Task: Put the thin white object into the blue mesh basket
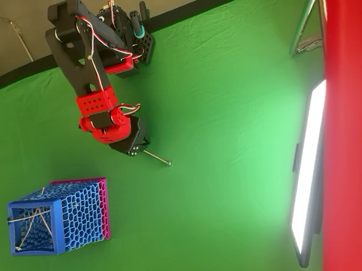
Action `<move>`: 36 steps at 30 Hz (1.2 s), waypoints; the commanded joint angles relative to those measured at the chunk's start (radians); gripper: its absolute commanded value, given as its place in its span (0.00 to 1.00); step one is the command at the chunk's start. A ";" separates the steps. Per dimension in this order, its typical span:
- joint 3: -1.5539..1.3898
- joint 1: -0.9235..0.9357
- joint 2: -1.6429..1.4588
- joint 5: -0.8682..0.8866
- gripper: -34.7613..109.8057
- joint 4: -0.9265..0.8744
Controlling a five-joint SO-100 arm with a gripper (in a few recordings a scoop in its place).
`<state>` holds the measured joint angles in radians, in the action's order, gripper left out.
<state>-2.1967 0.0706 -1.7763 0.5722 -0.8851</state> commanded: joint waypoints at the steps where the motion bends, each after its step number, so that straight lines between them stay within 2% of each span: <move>1: 0.052 -0.005 0.002 0.012 0.25 -0.002; 13: 0.092 -0.051 0.071 0.038 0.35 0.052; 36: 0.252 -0.077 0.256 0.103 0.34 0.020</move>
<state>-1.9834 0.0000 -1.5186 0.6719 -0.8636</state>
